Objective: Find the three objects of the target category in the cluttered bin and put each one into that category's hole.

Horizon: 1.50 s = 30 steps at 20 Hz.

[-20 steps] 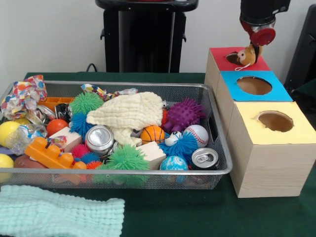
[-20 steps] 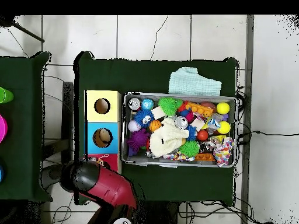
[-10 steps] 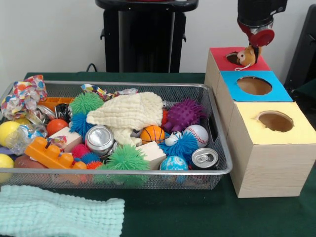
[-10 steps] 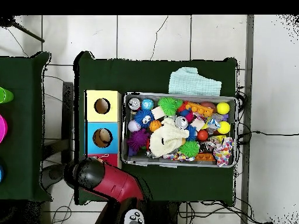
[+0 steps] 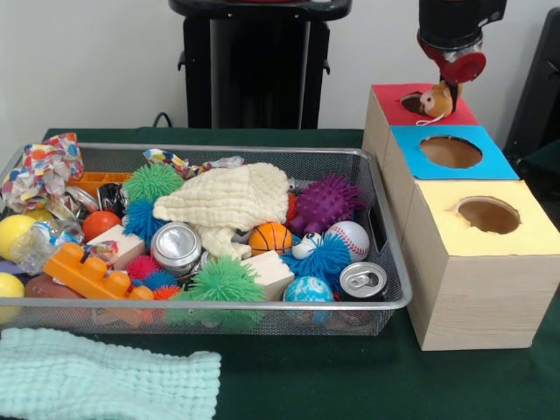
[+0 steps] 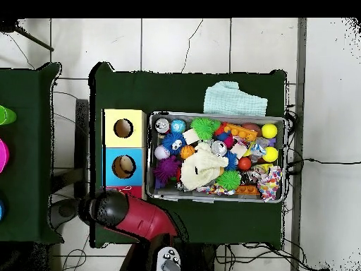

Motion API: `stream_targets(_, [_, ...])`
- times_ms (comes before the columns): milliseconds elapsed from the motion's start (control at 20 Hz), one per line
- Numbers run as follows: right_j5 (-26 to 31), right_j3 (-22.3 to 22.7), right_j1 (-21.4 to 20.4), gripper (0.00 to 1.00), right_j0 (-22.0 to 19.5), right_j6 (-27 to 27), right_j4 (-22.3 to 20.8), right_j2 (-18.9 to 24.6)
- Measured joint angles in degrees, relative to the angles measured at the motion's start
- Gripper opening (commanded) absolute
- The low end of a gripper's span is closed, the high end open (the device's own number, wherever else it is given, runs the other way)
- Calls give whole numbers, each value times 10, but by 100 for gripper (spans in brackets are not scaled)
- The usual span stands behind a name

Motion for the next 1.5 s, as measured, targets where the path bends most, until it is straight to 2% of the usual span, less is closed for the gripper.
stream_targets(500, [11,-14,3,0,-2,0,-29,1])
stream_targets(1100, [86,-60,24,0,-26,0,-78,13])
stream_targets(1500, [125,-92,35,0,-26,0,-112,13])
